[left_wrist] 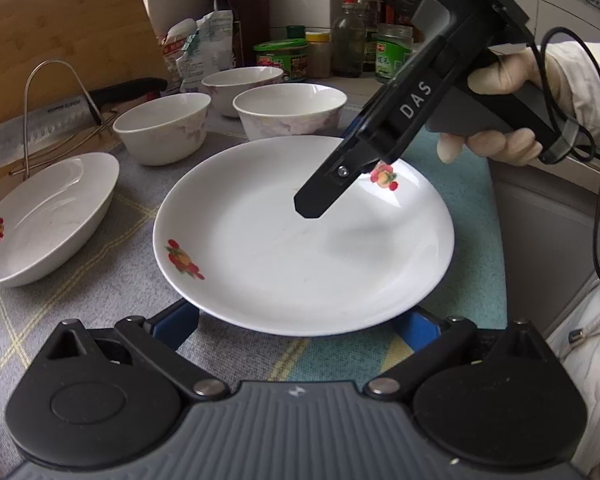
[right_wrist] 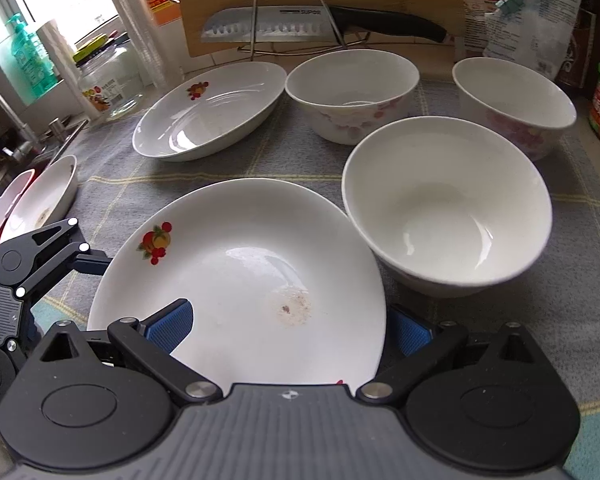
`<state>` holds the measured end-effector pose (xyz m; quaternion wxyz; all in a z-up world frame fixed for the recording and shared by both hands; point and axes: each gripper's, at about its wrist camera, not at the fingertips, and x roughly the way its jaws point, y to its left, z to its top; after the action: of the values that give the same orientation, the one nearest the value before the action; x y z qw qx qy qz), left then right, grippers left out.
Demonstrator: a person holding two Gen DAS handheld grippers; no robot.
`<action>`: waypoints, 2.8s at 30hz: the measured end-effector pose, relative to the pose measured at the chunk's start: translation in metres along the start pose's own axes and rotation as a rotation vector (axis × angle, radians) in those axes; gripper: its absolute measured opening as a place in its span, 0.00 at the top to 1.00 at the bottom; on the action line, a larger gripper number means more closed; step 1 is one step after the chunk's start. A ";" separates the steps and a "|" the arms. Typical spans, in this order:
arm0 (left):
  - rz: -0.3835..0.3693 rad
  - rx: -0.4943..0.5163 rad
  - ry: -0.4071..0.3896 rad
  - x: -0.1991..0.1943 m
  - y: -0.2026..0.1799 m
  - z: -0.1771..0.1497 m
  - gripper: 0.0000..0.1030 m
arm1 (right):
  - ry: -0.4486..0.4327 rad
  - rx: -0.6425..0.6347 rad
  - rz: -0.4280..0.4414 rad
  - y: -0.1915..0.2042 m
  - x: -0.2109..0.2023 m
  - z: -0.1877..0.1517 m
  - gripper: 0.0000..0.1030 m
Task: Organize plates and bowls
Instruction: 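Close the right gripper on the rim of the white plate, then lift the plate with the right gripper and carry it toward the first plate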
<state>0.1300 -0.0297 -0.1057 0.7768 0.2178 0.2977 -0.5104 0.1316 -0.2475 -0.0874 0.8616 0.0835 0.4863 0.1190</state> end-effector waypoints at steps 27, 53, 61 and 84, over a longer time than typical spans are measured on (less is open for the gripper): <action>-0.058 0.001 0.004 0.002 0.006 0.001 0.01 | 0.011 -0.003 0.076 0.000 0.005 0.009 0.00; -0.027 -0.026 0.013 -0.012 0.000 0.000 0.01 | 0.006 -0.040 0.081 0.013 -0.002 0.011 0.00; 0.000 -0.052 0.008 -0.028 -0.003 -0.004 0.01 | 0.001 -0.074 0.092 0.028 -0.006 0.013 0.00; 0.139 -0.156 -0.014 -0.094 0.002 -0.036 0.01 | -0.003 -0.237 0.168 0.103 0.000 0.033 0.00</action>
<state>0.0946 0.0562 -0.0674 0.8271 0.1733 0.3151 -0.4321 0.1473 -0.1498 -0.0443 0.8533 0.0216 0.4587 0.2471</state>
